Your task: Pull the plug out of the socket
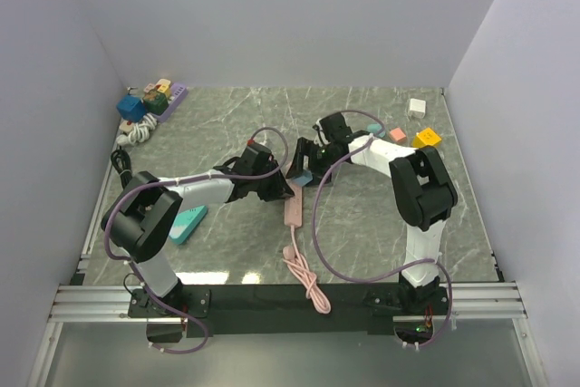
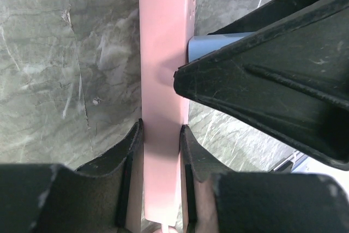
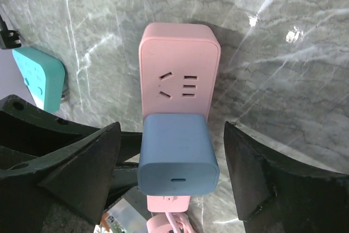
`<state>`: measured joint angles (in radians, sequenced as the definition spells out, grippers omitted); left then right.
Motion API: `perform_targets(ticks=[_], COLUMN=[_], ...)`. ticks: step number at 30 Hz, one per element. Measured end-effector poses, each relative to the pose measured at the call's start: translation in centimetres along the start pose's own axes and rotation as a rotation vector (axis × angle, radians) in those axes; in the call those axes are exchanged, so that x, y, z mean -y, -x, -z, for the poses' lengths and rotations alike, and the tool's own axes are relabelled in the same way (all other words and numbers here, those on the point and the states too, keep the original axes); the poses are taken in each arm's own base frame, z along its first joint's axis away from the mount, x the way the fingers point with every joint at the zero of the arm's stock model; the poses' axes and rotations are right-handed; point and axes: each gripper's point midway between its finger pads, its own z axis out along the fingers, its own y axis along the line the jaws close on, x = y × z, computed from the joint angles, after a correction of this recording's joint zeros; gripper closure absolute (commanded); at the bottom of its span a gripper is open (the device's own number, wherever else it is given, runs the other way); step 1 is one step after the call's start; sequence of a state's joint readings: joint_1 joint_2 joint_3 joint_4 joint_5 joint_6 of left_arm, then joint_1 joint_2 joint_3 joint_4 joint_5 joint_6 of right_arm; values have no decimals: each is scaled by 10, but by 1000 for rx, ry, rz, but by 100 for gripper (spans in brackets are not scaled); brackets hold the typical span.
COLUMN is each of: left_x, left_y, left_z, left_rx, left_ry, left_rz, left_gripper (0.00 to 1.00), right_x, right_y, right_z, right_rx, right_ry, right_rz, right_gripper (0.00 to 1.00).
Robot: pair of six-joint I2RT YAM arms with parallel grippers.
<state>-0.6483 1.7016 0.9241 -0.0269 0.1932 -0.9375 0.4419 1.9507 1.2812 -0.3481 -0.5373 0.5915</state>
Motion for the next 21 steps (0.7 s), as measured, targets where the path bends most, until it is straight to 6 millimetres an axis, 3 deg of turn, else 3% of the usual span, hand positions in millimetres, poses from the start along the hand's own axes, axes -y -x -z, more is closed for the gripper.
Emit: perform_targets(ticks=[4,7,8,10,12,13,21], left_x=[0,0,0,0,0,0,10], left_y=[0,0,0,0,0,0,-8], left_z=[0,0,0,0,0,0,0], left_rx=[0,0,0,1,3,3,-25], left_ry=[0,0,0,-1,-4,-4,-46], left_rz=[0,0,0,-1,-2,-1,-12], left_gripper=[99,99,99,99,99,99,99], right_x=[0,2,3,4,5,5,12], right_y=[4,6,7,8,8,8,-4], right_z=[1,3,3,4,5,6,24], right_rx=[8,14,15,16,12,10,64], right_ry=[-1,-4,-5,-1,3,4,-26], right_rz=[8,7,4,-1,-12,-13,-86], right_gripper=[24,41,52,64,83,98,100])
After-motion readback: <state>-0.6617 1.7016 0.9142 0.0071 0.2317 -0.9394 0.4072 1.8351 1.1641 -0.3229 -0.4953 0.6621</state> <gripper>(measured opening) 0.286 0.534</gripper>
